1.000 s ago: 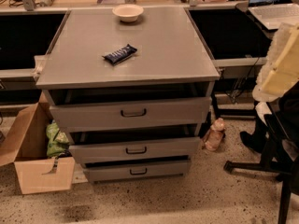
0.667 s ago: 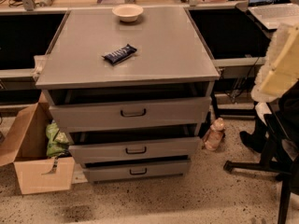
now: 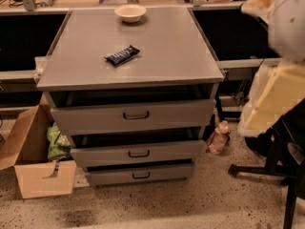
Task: Open middle drawer
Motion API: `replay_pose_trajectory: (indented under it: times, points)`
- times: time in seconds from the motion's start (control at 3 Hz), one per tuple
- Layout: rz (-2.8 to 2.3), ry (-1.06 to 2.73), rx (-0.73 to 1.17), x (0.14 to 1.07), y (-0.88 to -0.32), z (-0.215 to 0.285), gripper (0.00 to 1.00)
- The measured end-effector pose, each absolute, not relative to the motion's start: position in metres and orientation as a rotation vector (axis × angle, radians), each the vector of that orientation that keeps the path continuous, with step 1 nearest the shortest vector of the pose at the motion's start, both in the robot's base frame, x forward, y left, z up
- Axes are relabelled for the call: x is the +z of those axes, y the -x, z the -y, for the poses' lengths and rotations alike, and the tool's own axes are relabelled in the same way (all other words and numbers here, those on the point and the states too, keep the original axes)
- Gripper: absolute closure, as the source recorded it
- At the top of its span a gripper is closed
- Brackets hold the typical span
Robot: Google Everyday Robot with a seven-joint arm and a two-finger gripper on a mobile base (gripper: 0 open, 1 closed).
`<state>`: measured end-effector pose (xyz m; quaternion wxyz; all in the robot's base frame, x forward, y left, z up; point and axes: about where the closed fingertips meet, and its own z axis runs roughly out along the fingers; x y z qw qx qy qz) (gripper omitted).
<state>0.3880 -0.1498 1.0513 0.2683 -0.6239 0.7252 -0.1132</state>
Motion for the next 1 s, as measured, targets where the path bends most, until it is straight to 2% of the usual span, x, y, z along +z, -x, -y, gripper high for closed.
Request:
replay_pose_trajectory:
  times: [1.0]
  points:
    - [-2.020, 1.688, -0.283, 1.001, -0.394, 0.153, 0.00]
